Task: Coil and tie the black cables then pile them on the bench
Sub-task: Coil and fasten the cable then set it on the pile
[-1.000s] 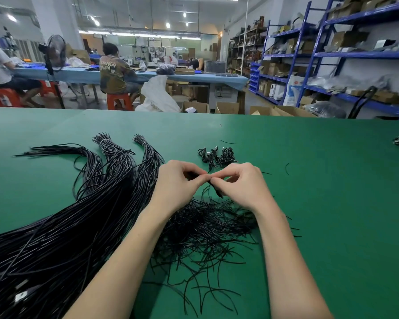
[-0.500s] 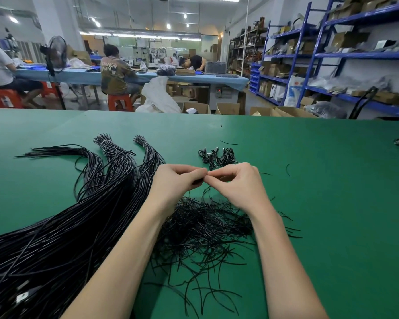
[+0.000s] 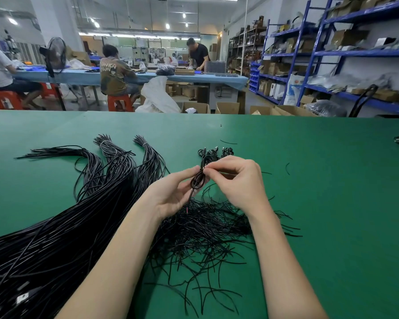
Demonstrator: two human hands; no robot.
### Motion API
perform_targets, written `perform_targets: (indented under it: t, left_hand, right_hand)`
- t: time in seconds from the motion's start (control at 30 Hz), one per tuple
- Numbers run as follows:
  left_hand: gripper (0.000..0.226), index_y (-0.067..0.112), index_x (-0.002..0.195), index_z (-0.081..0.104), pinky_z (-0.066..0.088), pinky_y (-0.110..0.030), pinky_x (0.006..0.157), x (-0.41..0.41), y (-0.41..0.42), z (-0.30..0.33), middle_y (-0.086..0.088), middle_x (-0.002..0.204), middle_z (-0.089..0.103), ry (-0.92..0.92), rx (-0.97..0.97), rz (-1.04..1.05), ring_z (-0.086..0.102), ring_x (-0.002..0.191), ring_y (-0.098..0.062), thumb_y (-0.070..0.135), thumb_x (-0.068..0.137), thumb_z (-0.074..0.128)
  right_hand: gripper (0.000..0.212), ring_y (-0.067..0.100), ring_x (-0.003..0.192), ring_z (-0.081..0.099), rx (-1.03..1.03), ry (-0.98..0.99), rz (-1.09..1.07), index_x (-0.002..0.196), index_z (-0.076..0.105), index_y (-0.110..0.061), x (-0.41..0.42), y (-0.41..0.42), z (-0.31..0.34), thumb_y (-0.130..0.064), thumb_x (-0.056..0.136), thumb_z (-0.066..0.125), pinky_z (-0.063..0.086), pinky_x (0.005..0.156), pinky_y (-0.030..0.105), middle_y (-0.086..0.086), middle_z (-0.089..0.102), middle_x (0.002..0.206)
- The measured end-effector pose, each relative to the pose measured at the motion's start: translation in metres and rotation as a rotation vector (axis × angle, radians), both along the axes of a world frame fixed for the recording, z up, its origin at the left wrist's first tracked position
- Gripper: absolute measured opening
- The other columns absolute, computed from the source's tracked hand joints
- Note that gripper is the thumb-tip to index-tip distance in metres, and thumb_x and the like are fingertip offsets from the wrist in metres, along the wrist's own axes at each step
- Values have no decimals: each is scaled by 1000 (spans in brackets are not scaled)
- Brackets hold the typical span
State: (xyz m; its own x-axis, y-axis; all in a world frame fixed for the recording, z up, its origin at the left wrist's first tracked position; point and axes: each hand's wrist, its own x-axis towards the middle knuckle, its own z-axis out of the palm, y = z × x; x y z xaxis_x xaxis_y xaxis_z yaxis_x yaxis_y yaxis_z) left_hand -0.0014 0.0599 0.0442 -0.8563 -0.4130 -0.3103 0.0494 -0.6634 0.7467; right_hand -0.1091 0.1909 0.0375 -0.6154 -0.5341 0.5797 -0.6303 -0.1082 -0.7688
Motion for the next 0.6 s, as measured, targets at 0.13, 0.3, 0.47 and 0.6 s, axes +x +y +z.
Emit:
perform_targets:
  t: [0.13, 0.3, 0.47, 0.6]
  left_hand:
    - [29, 5, 90, 72, 57, -28, 53, 5, 0, -3, -9, 82, 69, -39, -16, -155, 63, 69, -18, 16, 65, 84]
    - [15, 7, 82, 77, 47, -21, 57, 5, 0, -8, -4, 83, 65, 18, 57, -293, 55, 66, -11, 20, 73, 78]
    - [41, 4, 104, 64, 45, -16, 59, 5, -2, -9, -5, 85, 62, 111, 169, -322, 49, 67, -7, 10, 71, 87]
    - [39, -4, 98, 71, 56, -20, 57, 3, -1, -9, -11, 87, 64, 152, 153, -231, 58, 66, -12, 1, 63, 90]
  right_hand:
    - [8, 5, 74, 71, -19, -58, 56, 81, 83, -14, -2, 3, 2, -6, 80, 86, 53, 68, 14, -5, 76, 81]
    - [11, 7, 76, 70, -29, -85, 114, 80, 82, -16, -5, 7, 5, -6, 80, 86, 52, 74, 21, -5, 75, 79]
    - [12, 2, 74, 67, -17, -92, 153, 80, 82, -19, -7, 7, 6, -7, 80, 86, 46, 74, 15, -9, 75, 77]
    - [8, -3, 64, 63, 5, -109, 124, 80, 83, -18, -10, 5, 5, -11, 79, 87, 43, 65, 9, -8, 75, 76]
